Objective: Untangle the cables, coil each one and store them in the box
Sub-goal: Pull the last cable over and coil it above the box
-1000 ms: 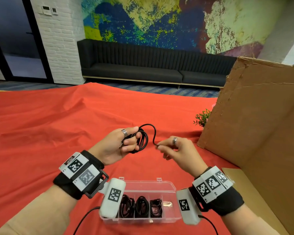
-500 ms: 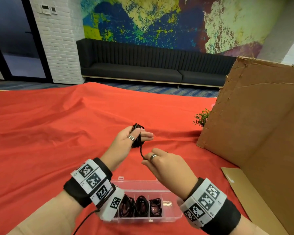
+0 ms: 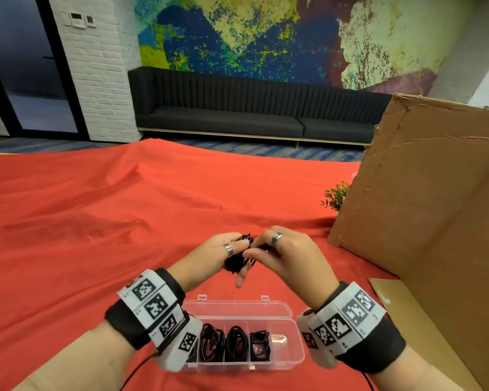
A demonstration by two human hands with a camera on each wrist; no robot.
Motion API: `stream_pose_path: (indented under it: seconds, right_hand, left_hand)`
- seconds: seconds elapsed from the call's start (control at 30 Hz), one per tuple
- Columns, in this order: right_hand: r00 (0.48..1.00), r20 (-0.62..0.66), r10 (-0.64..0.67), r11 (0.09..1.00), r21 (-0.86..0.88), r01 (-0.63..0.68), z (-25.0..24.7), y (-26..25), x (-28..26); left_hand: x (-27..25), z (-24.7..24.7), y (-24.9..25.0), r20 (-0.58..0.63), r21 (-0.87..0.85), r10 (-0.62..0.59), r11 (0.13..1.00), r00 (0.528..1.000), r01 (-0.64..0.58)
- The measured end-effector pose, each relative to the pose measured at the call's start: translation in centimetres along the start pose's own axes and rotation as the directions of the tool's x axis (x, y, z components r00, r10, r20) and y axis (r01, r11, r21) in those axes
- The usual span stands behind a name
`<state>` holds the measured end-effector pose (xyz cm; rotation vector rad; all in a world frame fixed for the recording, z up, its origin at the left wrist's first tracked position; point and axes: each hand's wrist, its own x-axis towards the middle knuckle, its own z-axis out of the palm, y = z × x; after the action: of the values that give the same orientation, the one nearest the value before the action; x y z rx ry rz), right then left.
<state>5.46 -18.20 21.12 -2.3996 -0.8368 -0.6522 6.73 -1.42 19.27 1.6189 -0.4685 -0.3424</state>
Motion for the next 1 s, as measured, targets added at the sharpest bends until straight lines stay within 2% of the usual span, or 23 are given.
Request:
stream_pose_path:
  seconds: [0.07,0.1,0.2,0.27,0.37,0.43,0.5,0.53,0.6,0.63,0.67,0.73,0.77,0.83,1.0]
  right_hand:
    - [0.991,0.036,0.13,0.954,0.269,-0.135,0.0,0.7,0.1]
    - [0.984,0.041,0.171,0.926,0.336,-0.175,0.1,0.7,0.2]
    - [0.97,0.044,0.238,0.859,0.457,-0.232,0.7,0.8,0.0]
    - [0.957,0.074,0.279,0.806,0.523,-0.276,1.0,0.9,0.0]
    - [0.939,0.112,0.325,0.77,0.545,-0.332,1.2,1.3,-0.1]
    - [0.92,0.097,0.379,0.755,0.543,-0.368,1.2,1.5,-0.1]
    - [0.92,0.068,0.387,0.781,0.507,-0.366,1.4,1.3,-0.2]
    - [0.935,0.034,0.352,0.847,0.415,-0.334,1.5,1.3,-0.3]
    - [0.97,0.005,0.243,0.969,0.044,-0.243,1.9,1.1,-0.3]
    - [0.976,0.024,0.215,0.974,-0.072,-0.212,1.9,1.0,-0.2]
    - [0.971,0.054,0.234,0.97,-0.074,-0.23,1.8,0.9,0.0]
    - [0.922,0.149,0.356,0.917,0.132,-0.376,1.6,0.9,0.6]
    - [0.89,0.193,0.413,0.851,0.268,-0.452,1.5,0.8,0.8]
    - [0.849,0.245,0.468,0.738,0.42,-0.528,1.8,0.6,1.0]
    - [0.864,0.217,0.455,0.709,0.499,-0.498,2.8,0.0,0.9]
  left_hand:
    - [-0.2,-0.1,0.2,0.061,-0.184,-0.032,0.982,0.998,0.042]
    - [-0.3,0.0,0.3,0.094,-0.246,-0.038,0.967,0.995,0.06]
    - [-0.3,-0.2,0.4,0.196,-0.361,-0.012,0.929,0.981,0.084]
    - [-0.3,-0.3,0.4,0.198,-0.387,-0.009,0.918,0.98,0.087]
    - [-0.2,-0.4,0.6,0.108,-0.293,-0.058,0.952,0.992,0.088]
    - [-0.1,-0.4,0.6,-0.056,-0.179,-0.06,0.983,0.997,0.049]
    - [0.1,-0.3,0.4,-0.207,-0.077,-0.024,0.997,0.978,0.008]
    - [0.1,-0.2,0.2,-0.254,-0.039,-0.006,0.999,0.967,-0.004]
    - [0.3,-0.1,-0.3,-0.325,0.042,0.02,0.999,0.946,-0.006]
    - [0.4,0.0,-0.6,-0.354,0.102,0.035,0.995,0.935,0.001]
    - [0.4,0.1,-0.8,-0.371,0.176,0.053,0.984,0.927,0.014]
    - [0.4,0.4,-1.2,-0.379,0.287,0.085,0.957,0.922,0.03]
    - [0.4,0.6,-1.3,-0.379,0.302,0.085,0.953,0.921,0.036]
    - [0.4,0.6,-1.5,-0.382,0.248,0.06,0.968,0.922,0.039]
    - [0.4,0.5,-1.4,-0.358,-0.055,-0.022,0.998,0.933,0.002]
